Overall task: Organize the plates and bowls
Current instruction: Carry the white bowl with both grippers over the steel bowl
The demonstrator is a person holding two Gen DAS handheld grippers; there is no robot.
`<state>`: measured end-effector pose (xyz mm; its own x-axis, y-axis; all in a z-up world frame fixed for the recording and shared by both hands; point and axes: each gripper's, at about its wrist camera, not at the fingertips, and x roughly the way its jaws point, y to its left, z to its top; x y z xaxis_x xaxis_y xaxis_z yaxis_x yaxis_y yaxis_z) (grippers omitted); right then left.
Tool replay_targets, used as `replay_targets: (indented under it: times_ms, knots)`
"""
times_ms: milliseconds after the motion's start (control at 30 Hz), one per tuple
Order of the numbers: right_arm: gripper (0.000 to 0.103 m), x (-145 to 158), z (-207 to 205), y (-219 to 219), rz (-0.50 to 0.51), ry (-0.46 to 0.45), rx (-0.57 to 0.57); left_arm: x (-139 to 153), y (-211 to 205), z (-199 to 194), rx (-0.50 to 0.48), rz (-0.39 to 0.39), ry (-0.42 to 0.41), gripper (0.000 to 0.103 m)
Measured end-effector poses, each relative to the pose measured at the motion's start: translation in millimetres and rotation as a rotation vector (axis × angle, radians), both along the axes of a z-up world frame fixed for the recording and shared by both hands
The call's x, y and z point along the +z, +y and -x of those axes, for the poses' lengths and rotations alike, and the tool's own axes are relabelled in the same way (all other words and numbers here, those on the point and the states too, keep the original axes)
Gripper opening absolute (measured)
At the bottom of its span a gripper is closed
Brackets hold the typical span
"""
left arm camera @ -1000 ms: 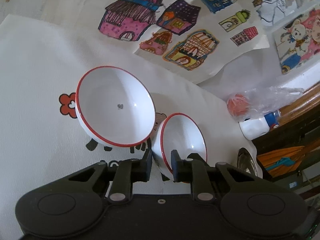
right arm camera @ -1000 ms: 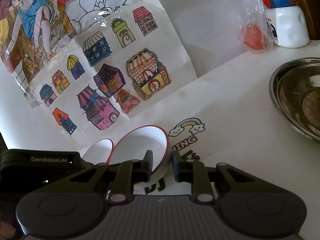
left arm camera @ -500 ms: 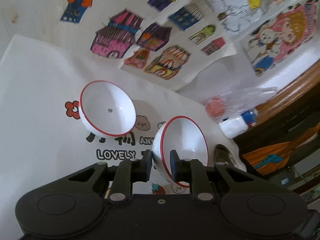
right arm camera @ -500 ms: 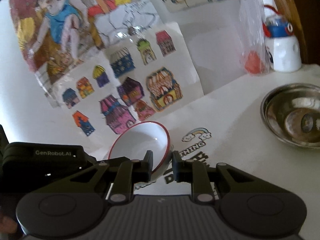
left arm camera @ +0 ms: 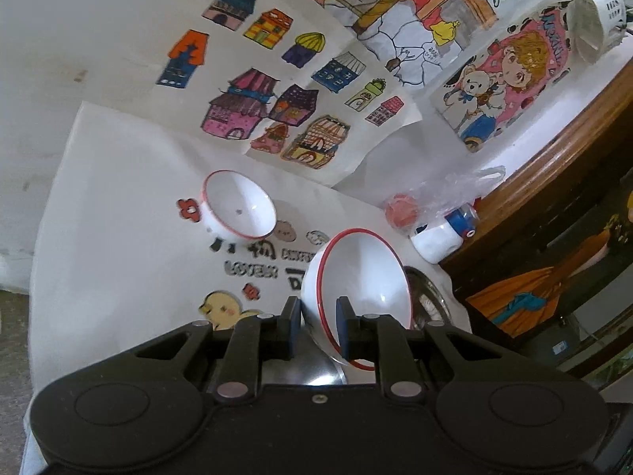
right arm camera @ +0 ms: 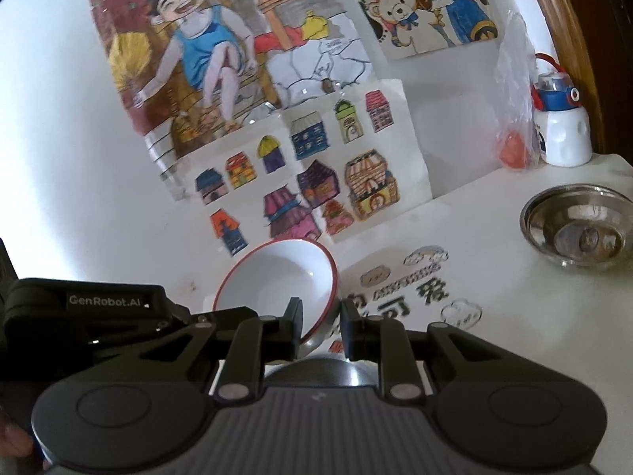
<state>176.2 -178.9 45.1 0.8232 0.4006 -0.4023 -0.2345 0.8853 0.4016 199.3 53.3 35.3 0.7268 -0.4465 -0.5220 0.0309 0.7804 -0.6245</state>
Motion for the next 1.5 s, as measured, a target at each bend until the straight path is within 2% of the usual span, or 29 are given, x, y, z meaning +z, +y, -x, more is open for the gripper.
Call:
replay_targets:
  times_ms: [233,533,967,1400,1500]
  knots:
    - [0.023,-13.8,23.4,12.8,0.011,0.039,0.011,-11.0,9.7,22.8,-0.002,-0.033,0.032,0.019]
    - [0.023,-32.1,32.8,15.2,0.026,0.101,0.009,-28.1,3.3,26.5,-0.032,-0.089,0.093,0.021]
    - [0.027,-36.8,28.4,18.6,0.106,0.166,0.0,-31.6,-21.2,17.7,-0.108,-0.247,0.146,0.022]
    - [0.026,-37.2,21.1,22.2,0.155,0.203,0.007,-33.5,-24.0,2.1,-0.14,-0.277,0.221,0.022]
    - [0.03,-37.2,21.3,22.9,0.161,0.201,0.013,-32.7,-23.6,-0.3,-0.144,-0.279,0.226,0.023]
